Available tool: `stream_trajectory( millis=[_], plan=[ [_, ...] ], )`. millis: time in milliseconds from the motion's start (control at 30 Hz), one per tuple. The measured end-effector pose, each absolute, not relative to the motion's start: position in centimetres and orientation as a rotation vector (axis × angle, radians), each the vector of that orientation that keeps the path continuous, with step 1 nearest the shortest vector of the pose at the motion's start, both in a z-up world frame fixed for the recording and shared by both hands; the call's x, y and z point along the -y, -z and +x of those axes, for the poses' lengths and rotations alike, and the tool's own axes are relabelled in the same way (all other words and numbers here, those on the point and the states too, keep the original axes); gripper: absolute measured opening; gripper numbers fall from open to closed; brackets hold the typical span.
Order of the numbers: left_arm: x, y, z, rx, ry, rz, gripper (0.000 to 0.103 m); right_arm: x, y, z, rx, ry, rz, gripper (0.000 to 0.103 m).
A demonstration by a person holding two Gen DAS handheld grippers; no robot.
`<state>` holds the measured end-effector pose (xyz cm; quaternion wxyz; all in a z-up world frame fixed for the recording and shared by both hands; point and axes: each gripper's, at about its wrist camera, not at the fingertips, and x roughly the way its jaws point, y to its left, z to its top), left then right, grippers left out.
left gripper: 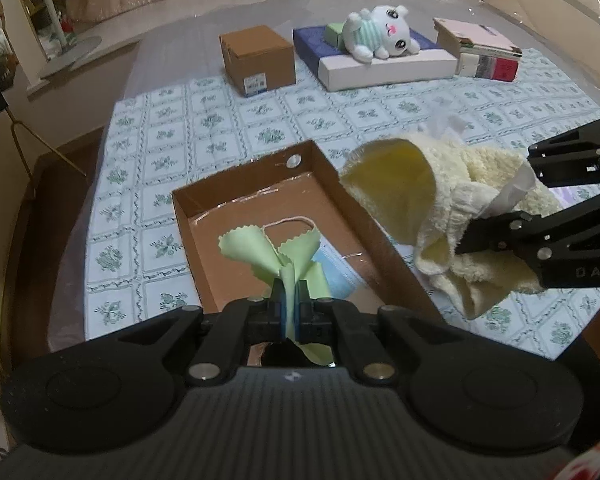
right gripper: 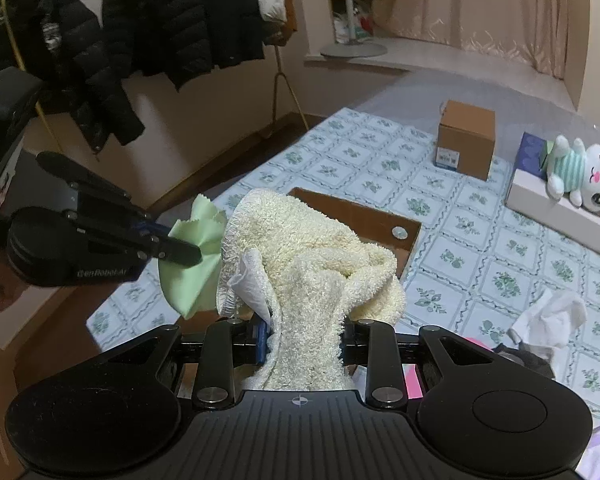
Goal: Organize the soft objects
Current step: 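Carry the towel and green cloth over the cardboard box with both grippers, then open both grippers to drop the towel and green cloth into the box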
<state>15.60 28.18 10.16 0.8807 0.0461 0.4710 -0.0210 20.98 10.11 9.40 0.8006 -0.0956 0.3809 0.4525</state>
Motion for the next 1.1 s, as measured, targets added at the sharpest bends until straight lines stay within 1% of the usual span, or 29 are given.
stream_trajectory(
  millis=[467, 900, 967, 1100],
  plan=[
    [-31.7, -2.6, 20.8, -1.065, 0.048, 0.102, 0.003, -17.0, -3.3, 25.1, -0.848, -0.943, -0.307, 0.030],
    [-33.7, 1.1, 23.4, -1.073, 0.028, 0.076, 0.005, -19.6, 0.1, 27.4, -0.890, -0.910, -0.351, 0.031],
    [-33.6, 1.7, 23.5, -1.080, 0.026, 0.093, 0.007, -19.8, 0.5, 27.5, -0.897, -0.912, -0.360, 0.031],
    [-33.8, 2.6, 23.7, -1.093, 0.026, 0.091, 0.008, -20.3, 1.0, 27.5, -0.904, -0.922, -0.373, 0.031]
  ],
)
